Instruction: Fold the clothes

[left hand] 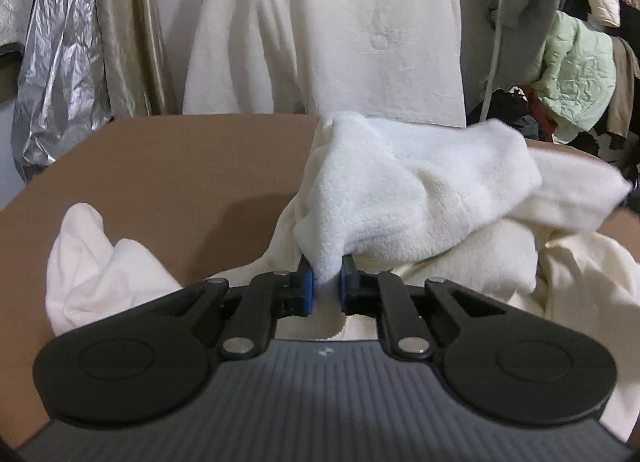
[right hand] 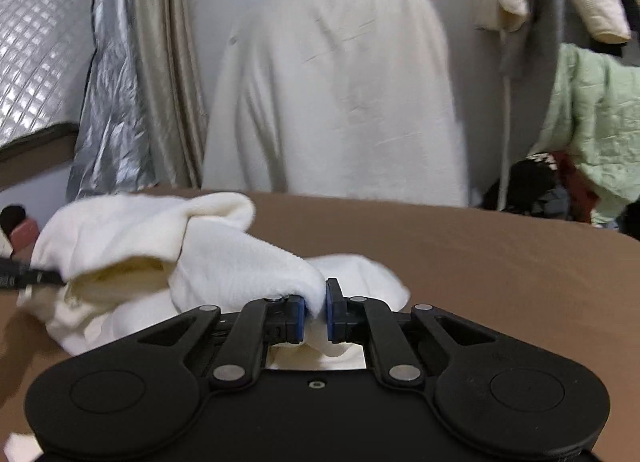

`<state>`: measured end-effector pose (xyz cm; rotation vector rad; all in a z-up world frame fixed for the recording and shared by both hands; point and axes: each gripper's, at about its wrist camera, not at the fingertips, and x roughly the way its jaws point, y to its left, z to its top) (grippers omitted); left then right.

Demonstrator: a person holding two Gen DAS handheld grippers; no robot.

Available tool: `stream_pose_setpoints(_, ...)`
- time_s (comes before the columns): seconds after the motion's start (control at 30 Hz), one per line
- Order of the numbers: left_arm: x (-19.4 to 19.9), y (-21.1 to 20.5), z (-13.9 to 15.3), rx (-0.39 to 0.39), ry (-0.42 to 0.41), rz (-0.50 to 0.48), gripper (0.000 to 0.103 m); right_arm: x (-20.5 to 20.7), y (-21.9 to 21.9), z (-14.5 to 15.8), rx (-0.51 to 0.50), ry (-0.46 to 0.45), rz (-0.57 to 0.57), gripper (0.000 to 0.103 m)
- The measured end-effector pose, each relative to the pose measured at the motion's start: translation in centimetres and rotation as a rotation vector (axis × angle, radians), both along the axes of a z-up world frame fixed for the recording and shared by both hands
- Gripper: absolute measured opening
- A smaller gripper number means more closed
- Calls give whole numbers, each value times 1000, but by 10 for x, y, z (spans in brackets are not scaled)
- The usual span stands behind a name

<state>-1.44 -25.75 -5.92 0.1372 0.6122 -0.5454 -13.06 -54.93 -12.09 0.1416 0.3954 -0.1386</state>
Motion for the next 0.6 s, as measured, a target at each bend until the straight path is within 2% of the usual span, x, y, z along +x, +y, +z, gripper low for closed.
stream_pose_setpoints(0.1,-4,2,-4,6,1,-14,11,5,-1,2,-44,4,19,10)
stream_pose_setpoints(0.2,9,-2,4,21,-7,-37,11,20,-13,4,-61,23,25,9)
stream_pose_setpoints(0.33,57,-22,48,93,-65,-77,10,49,-35,43,-198,-3,67,9)
stream_pose_setpoints(0.43,110,-47,105,90,-178,-36,9,94,-58,83,-208,-34,14,8)
stream_pose_setpoints(0.47,129,-53,121,49,-199,8,10,110,-64,92,-212,-37,-26,9)
stream_pose_setpoints(0.53,166,-61,143,-54,-193,80,21,140,-77,101,-202,-23,-87,18)
stream_pose_setpoints(0.57,181,-60,145,-110,-150,114,53,152,-82,98,-184,7,-84,45)
stream_pose_setpoints(0.6,191,-57,141,-143,-99,164,80,163,-86,93,-166,55,-72,71)
